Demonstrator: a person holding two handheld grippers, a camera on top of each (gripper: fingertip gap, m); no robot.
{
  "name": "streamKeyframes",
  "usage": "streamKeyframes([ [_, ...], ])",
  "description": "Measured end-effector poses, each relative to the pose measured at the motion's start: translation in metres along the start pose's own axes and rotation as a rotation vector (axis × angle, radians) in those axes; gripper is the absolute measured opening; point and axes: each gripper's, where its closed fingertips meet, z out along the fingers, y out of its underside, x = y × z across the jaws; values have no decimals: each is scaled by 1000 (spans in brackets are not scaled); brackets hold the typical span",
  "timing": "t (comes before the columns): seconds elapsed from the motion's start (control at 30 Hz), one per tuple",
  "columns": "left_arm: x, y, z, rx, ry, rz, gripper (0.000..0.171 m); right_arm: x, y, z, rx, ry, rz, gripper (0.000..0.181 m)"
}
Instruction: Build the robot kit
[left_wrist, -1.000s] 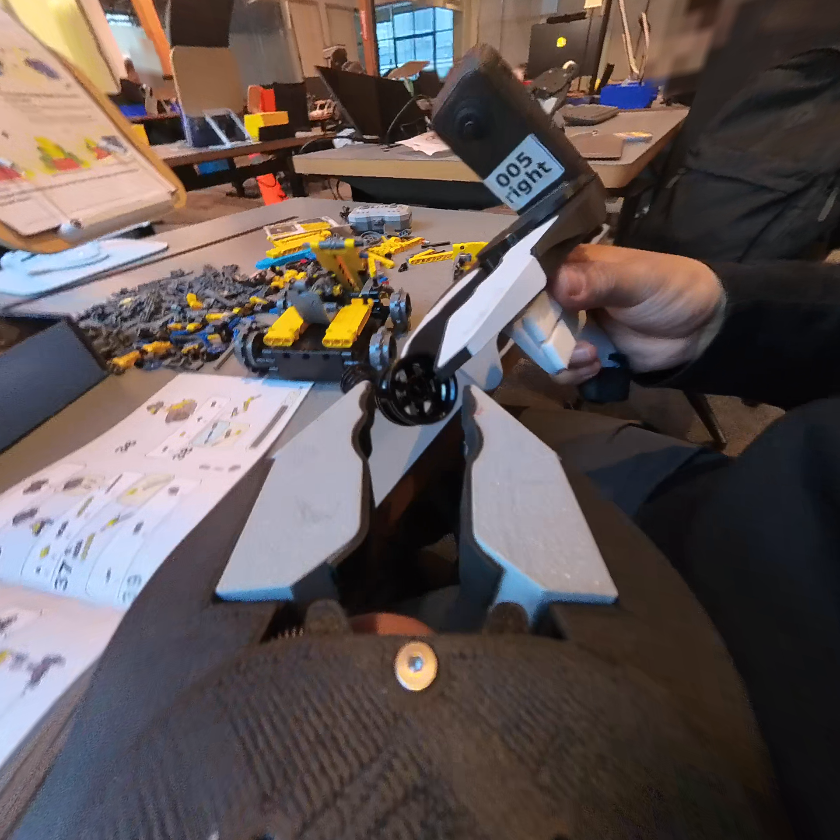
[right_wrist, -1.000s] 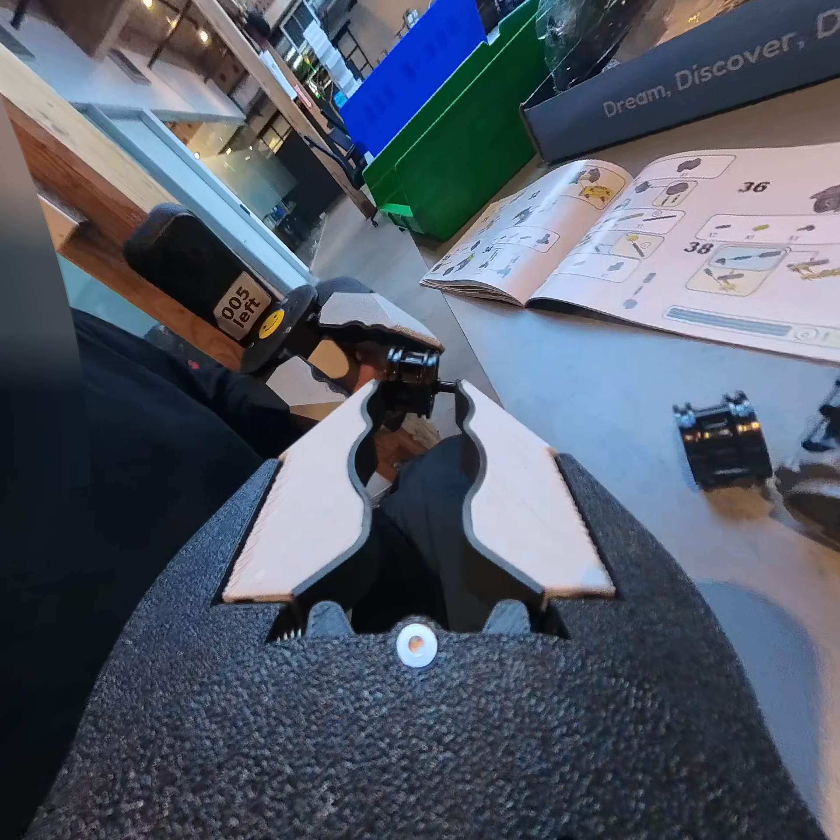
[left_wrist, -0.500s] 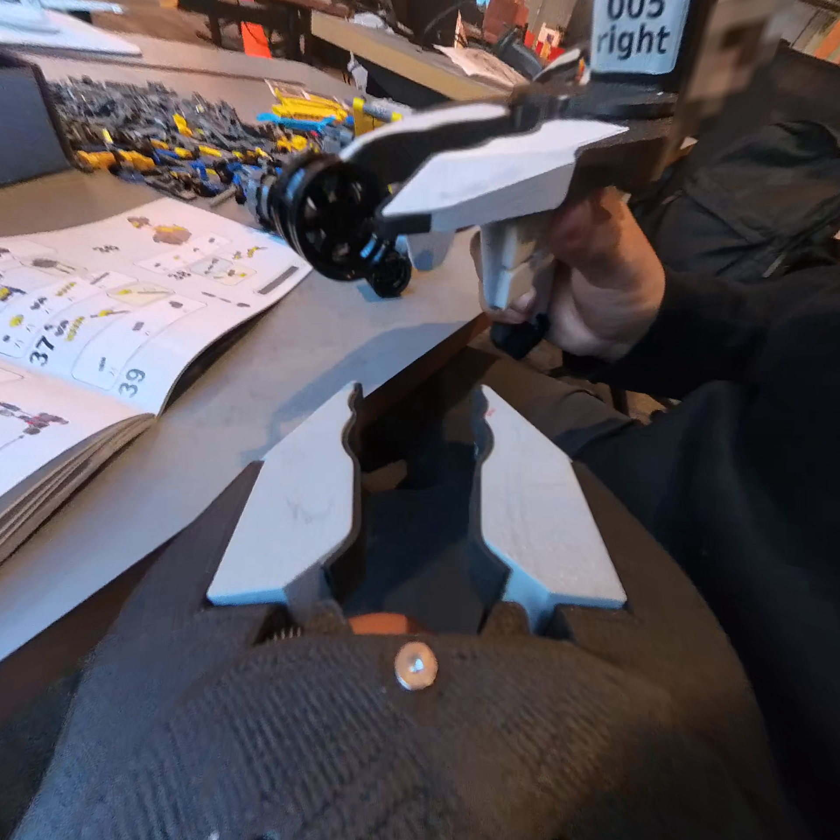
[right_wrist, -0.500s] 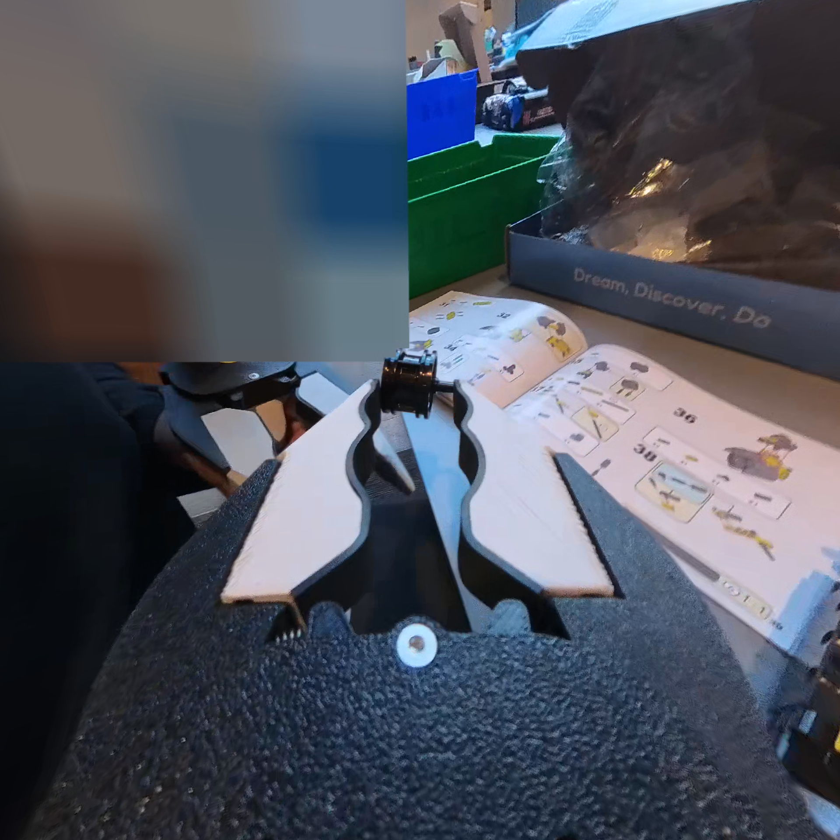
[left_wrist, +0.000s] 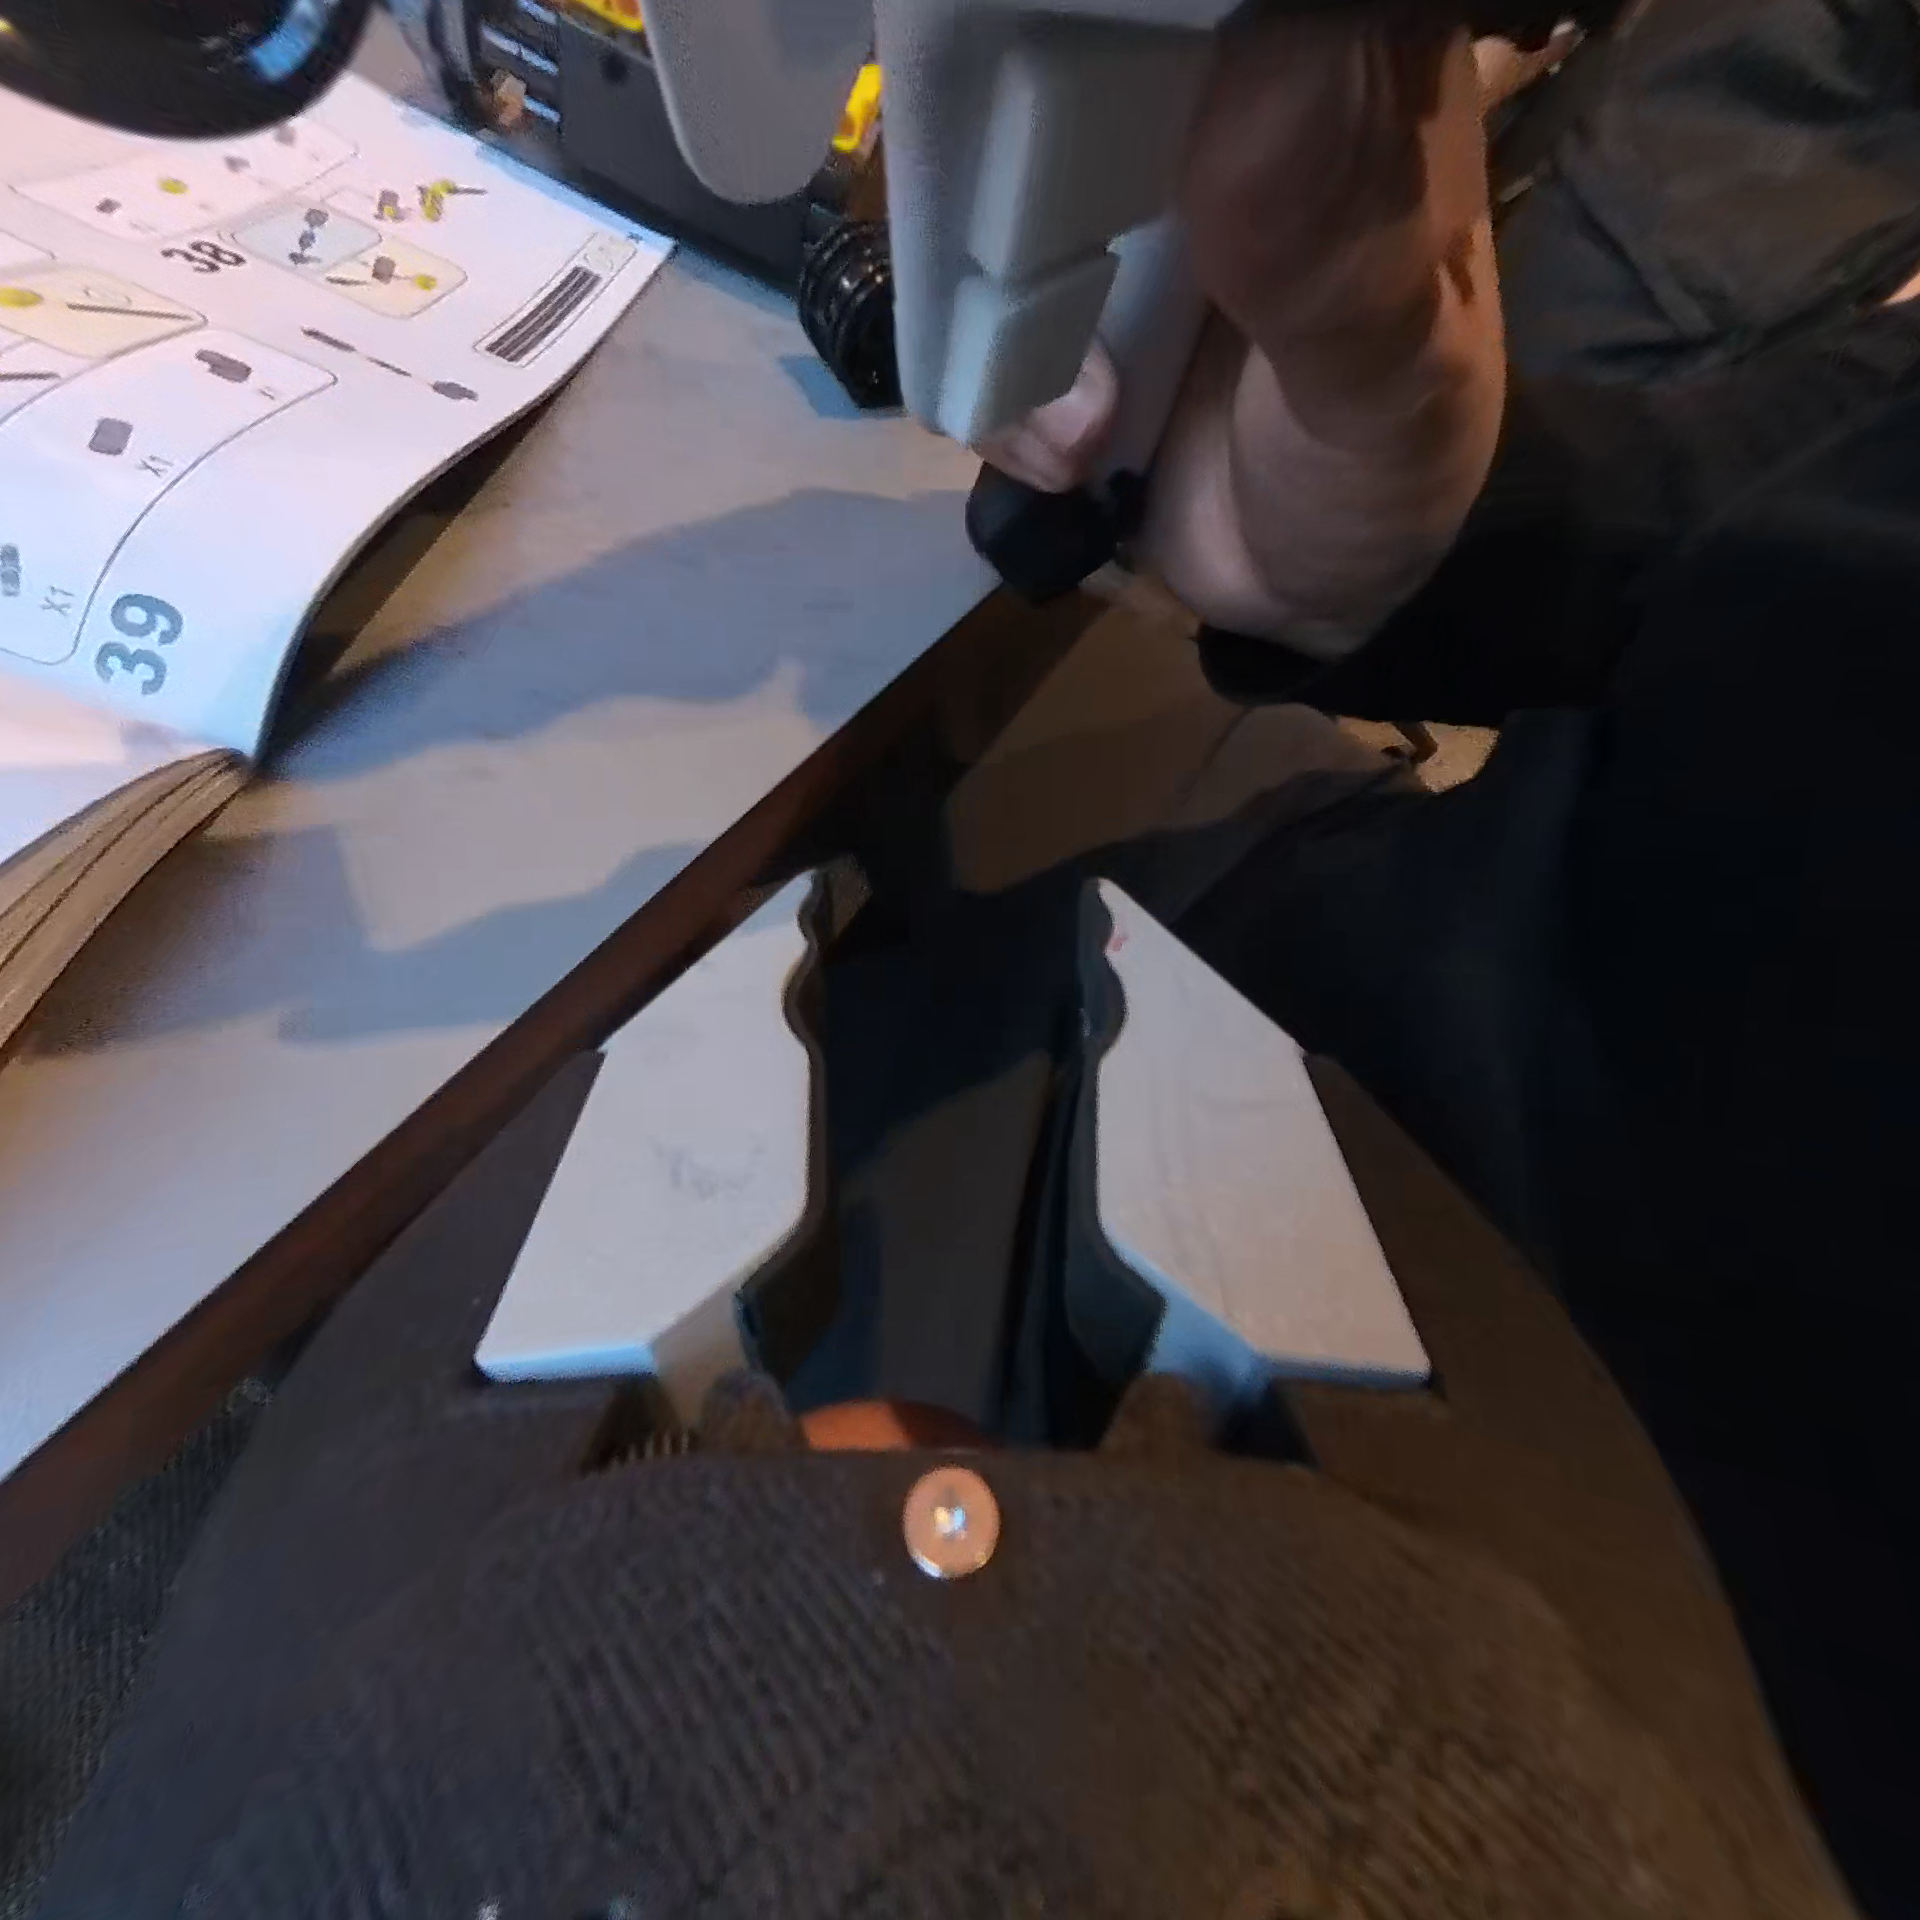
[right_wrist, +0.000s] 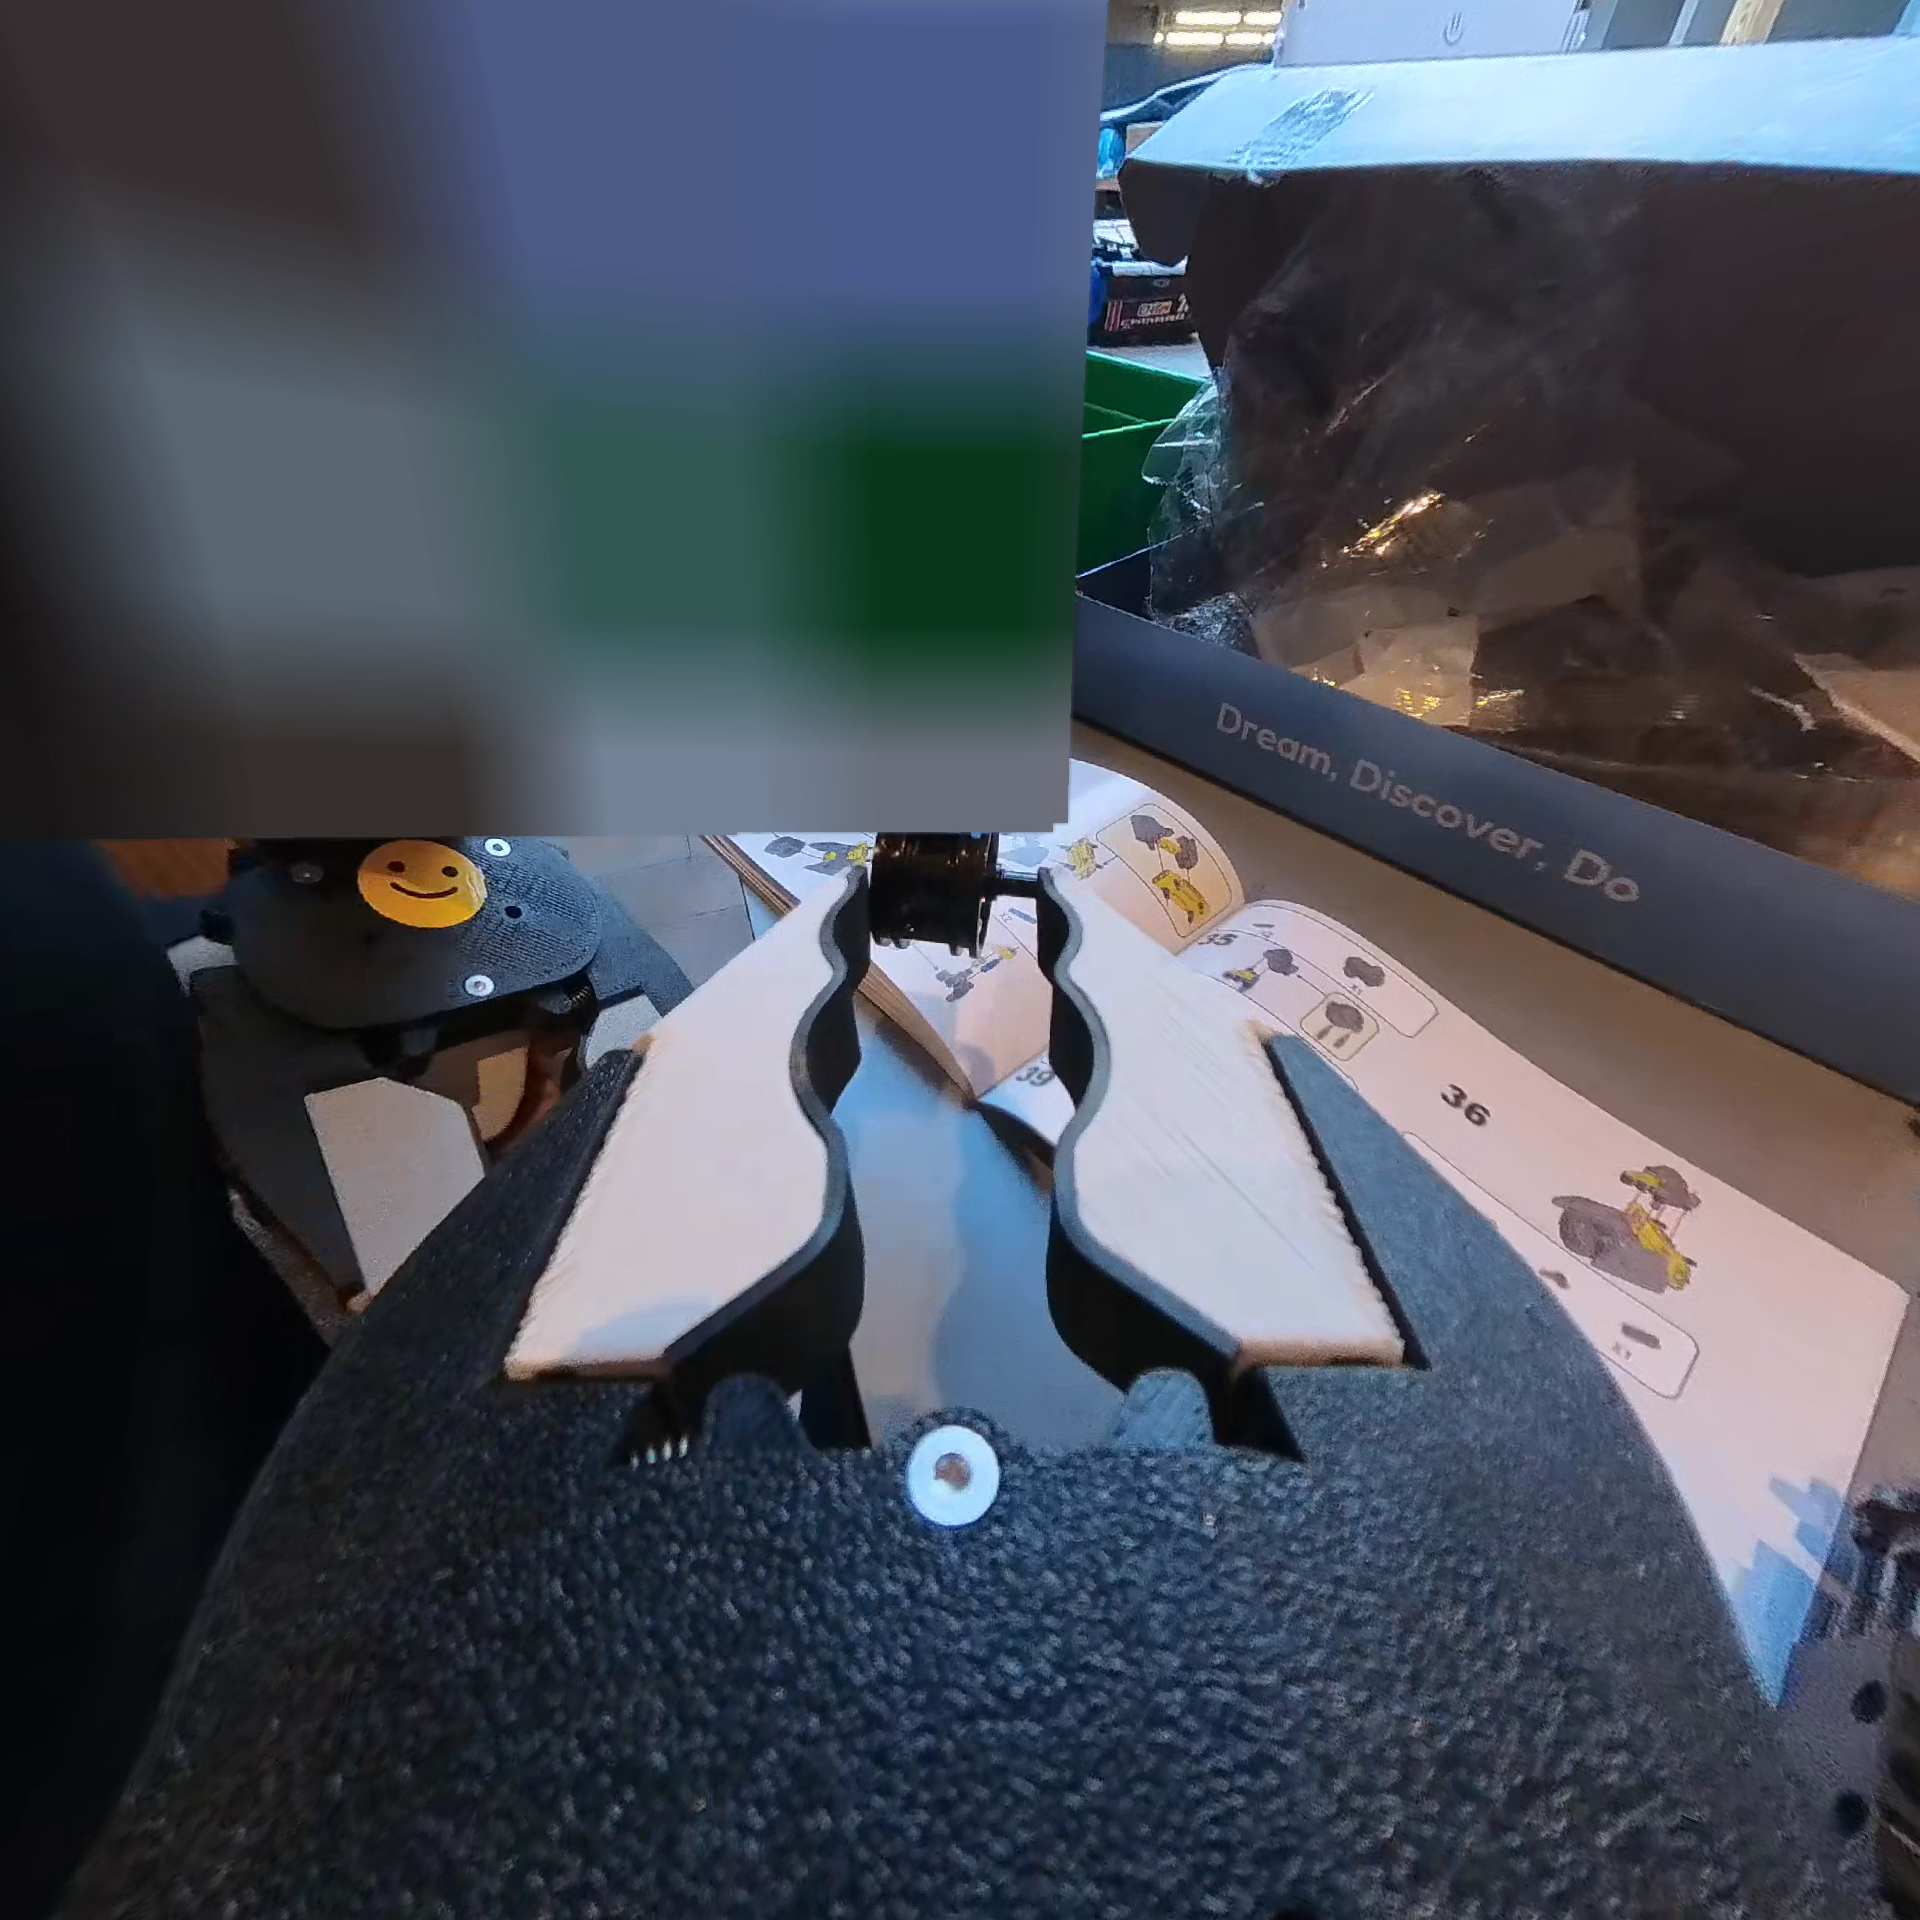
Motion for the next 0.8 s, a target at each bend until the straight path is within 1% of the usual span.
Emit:
streamKeyframes([
  [0.2, -1, 7, 2, -39, 11, -18, 47, -1, 1, 8, -12, -22, 14, 31],
  [0.4, 8, 14, 8, -86, 53, -17, 47, 1, 3, 6, -12, -17, 45, 31],
  [0.8, 10, 17, 9, -104, 60, -9, 47, 4, 2, 7, 0, -8, 95, 31],
])
